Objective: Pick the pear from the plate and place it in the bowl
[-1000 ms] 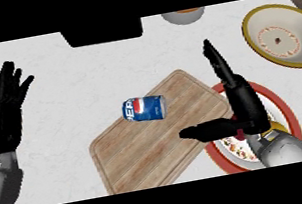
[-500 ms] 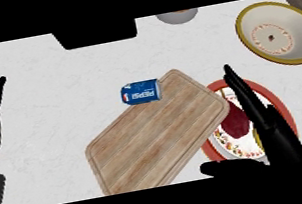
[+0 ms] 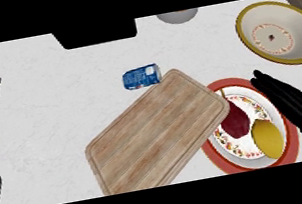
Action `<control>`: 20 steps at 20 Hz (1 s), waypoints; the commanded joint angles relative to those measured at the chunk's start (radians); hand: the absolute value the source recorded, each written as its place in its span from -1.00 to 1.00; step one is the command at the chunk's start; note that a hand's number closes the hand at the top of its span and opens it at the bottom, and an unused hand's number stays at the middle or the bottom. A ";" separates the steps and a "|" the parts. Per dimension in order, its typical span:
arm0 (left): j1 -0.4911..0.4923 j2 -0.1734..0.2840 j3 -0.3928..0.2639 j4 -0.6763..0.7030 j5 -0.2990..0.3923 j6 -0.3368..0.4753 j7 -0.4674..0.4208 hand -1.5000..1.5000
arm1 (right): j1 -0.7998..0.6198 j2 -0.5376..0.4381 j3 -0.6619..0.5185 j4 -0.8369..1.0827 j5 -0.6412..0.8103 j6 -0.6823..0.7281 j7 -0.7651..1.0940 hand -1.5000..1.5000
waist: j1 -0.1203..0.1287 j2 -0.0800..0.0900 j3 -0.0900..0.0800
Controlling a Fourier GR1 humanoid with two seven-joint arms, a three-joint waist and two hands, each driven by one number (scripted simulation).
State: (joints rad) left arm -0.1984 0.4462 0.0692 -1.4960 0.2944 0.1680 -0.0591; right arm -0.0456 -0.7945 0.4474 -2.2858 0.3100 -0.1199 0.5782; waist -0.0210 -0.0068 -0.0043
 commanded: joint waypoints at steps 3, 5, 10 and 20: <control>0.026 -0.019 -0.002 0.006 -0.006 -0.013 -0.024 0.00 | -0.026 -0.158 -0.035 -0.150 -0.152 0.252 0.231 -1.00 | 0.017 0.004 0.001; 0.009 0.008 0.014 -0.021 0.008 -0.029 0.016 0.00 | -0.046 -0.188 -0.088 -0.177 -0.252 0.318 0.282 -1.00 | 0.021 0.004 0.002; -0.026 -0.010 0.034 0.008 -0.014 -0.047 0.002 0.00 | -0.118 -0.092 -0.137 -0.062 -0.303 0.412 0.315 -1.00 | 0.024 0.007 0.004; -0.063 -0.038 0.057 0.047 -0.053 -0.064 0.022 0.00 | -0.044 0.115 -0.044 0.155 -0.020 0.452 0.122 -1.00 | 0.019 0.007 0.005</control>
State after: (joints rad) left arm -0.2458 0.4153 0.1179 -1.4710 0.2540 0.1144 -0.0379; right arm -0.1491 -0.7495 0.3545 -2.1888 0.1695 0.3410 0.7791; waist 0.0015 0.0004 -0.0002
